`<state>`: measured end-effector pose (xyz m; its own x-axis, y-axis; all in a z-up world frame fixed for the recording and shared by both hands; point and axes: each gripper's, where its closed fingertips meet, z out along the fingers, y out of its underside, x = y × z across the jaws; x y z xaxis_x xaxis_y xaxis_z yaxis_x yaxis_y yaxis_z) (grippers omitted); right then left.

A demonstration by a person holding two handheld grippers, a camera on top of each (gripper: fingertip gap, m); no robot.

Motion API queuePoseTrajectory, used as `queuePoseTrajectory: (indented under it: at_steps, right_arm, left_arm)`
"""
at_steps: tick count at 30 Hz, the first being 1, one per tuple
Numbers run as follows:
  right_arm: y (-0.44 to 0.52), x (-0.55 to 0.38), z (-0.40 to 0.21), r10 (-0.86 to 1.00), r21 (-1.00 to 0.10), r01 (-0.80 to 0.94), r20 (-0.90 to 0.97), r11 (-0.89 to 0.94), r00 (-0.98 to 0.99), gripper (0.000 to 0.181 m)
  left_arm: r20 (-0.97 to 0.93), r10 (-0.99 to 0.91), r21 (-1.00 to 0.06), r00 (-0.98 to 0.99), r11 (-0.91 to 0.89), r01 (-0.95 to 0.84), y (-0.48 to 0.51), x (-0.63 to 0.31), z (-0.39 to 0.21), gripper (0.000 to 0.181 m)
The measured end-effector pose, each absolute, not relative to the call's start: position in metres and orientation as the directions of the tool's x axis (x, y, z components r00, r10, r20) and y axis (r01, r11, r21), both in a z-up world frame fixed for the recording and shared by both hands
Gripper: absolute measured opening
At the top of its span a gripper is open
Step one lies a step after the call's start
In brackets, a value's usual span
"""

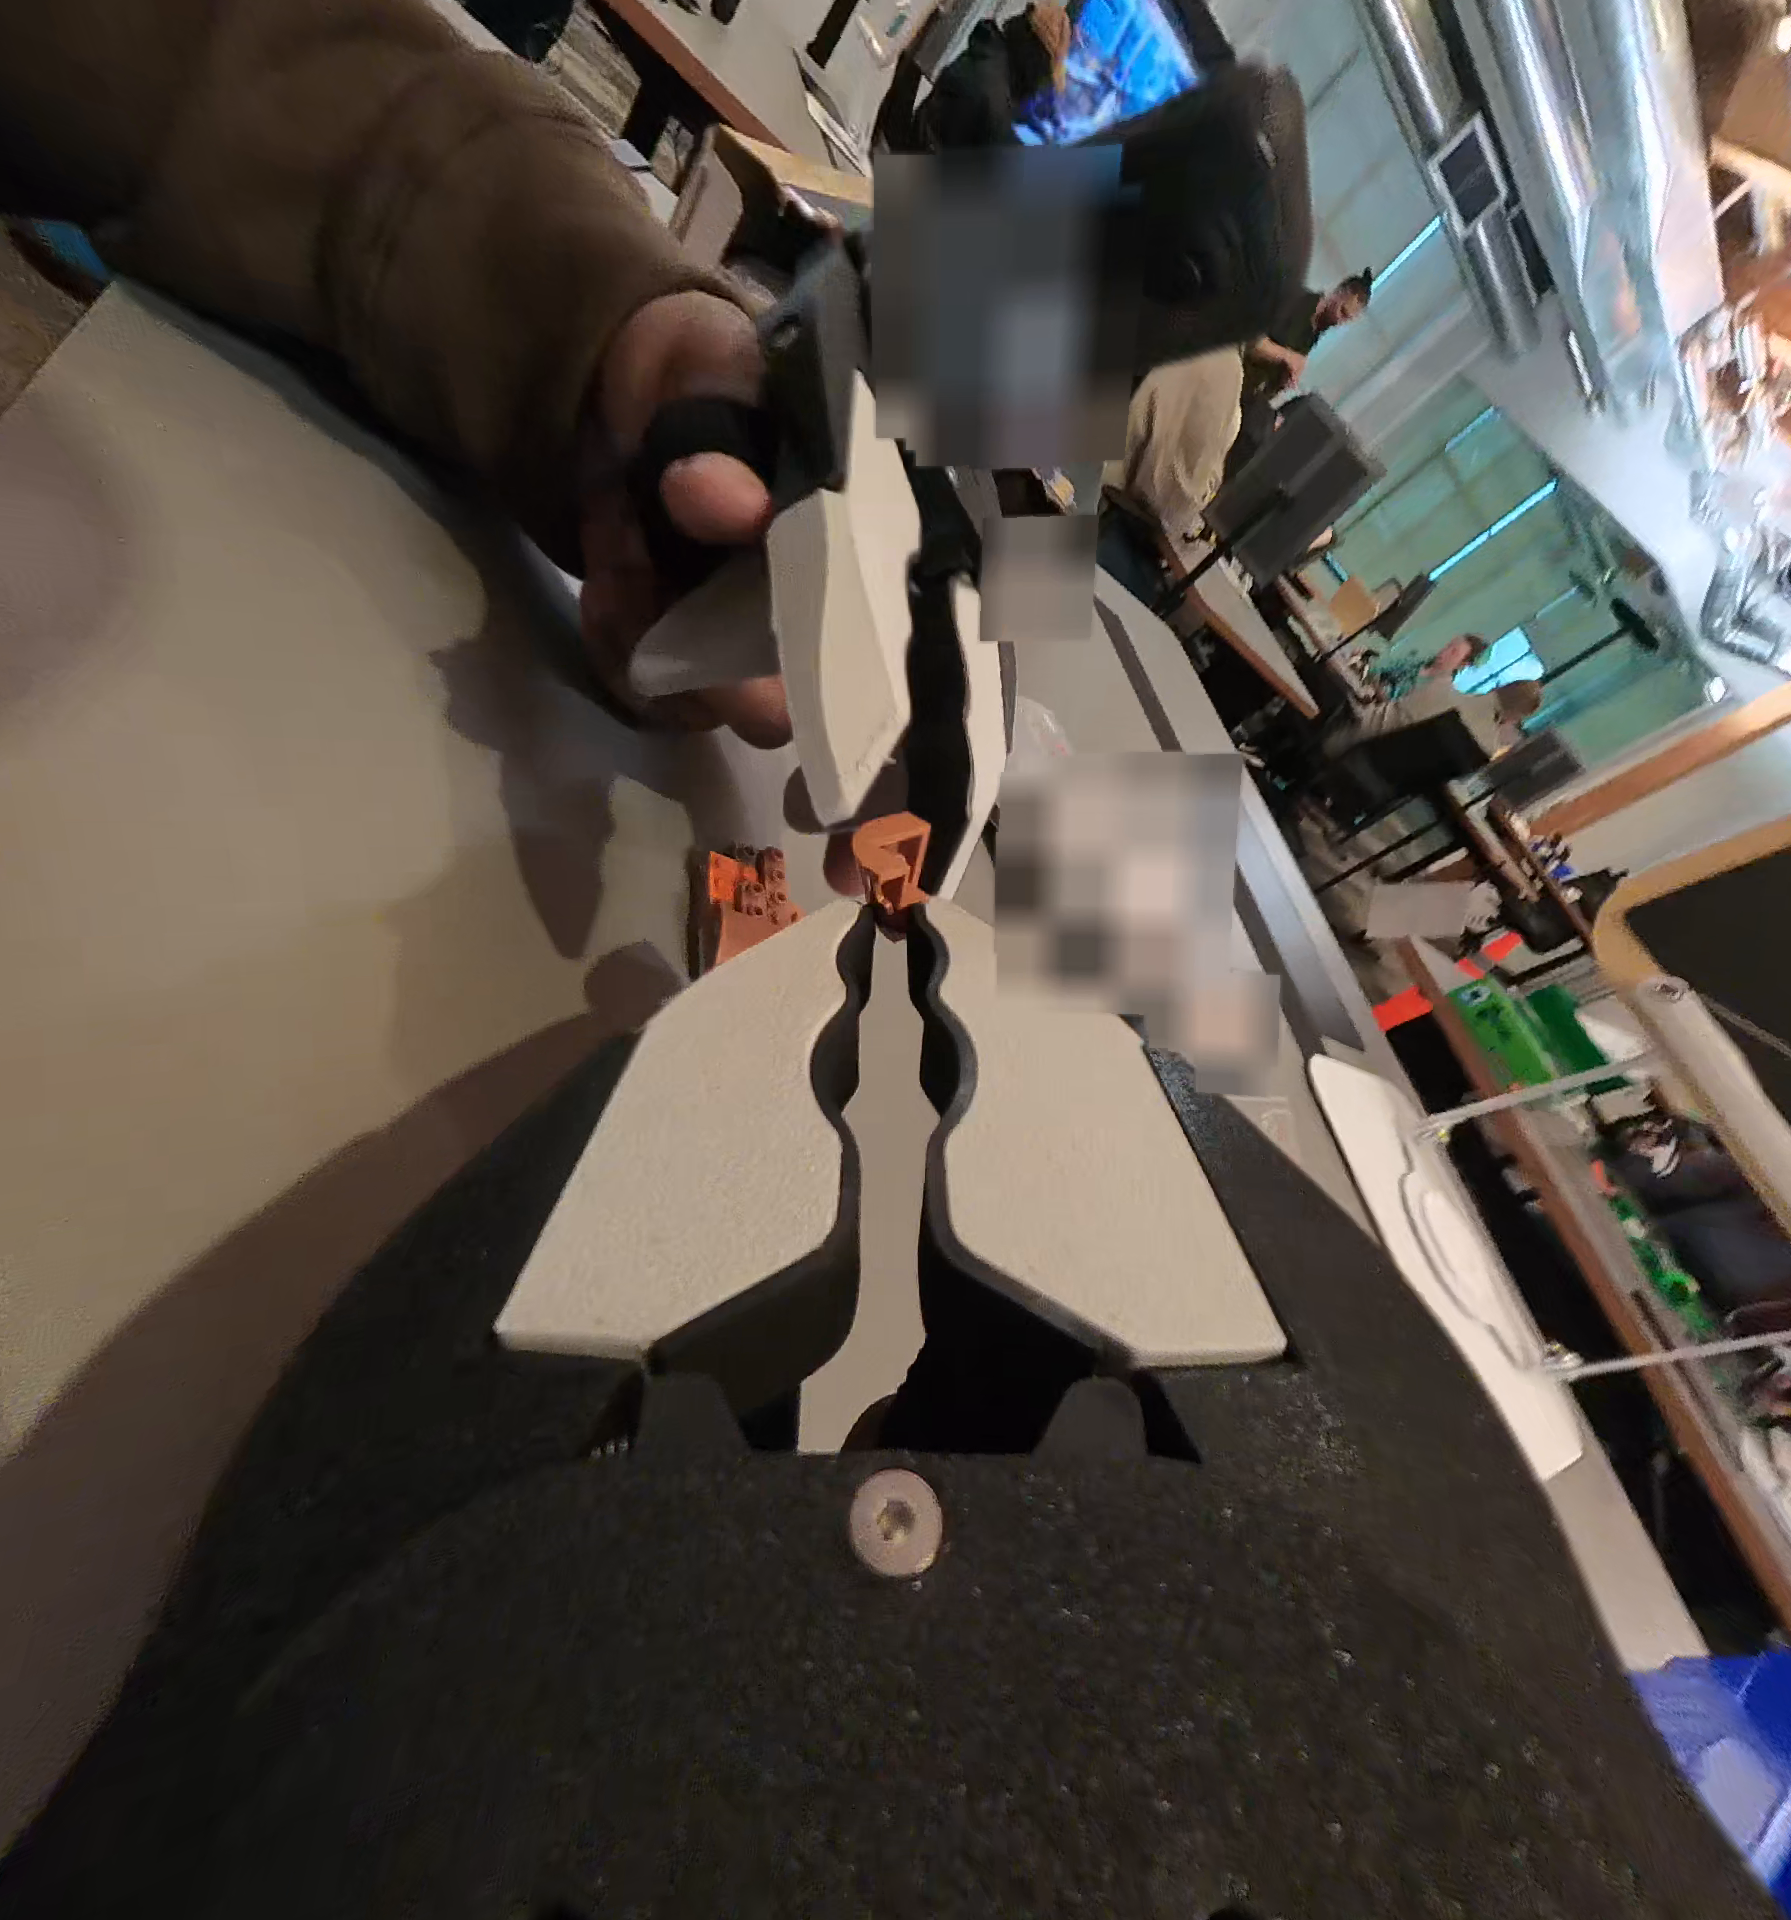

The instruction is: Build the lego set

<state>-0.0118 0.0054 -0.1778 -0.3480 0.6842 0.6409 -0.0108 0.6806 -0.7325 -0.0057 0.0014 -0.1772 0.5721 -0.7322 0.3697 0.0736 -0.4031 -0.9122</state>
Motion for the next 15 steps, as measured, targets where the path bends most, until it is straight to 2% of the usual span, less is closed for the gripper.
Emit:
queuePoseTrajectory:
  at_steps: [8,15]
  right_arm:
    - [-0.0039,-0.0106,-0.1773,0.587,-0.641,-0.094,0.744,0.762,-0.320,0.006]
    - [-0.0046,-0.0118,-0.1794,0.580,-0.630,-0.090,0.754,0.771,-0.309,0.007]
  left_arm:
    - [0.422,-0.753,-0.891,0.504,-0.448,0.075,-0.0065,0.0028,-0.1795,0.026]
    - [0.371,-0.763,-0.909,0.529,-0.416,0.037,-0.0066,0.0003,-0.1830,0.024]
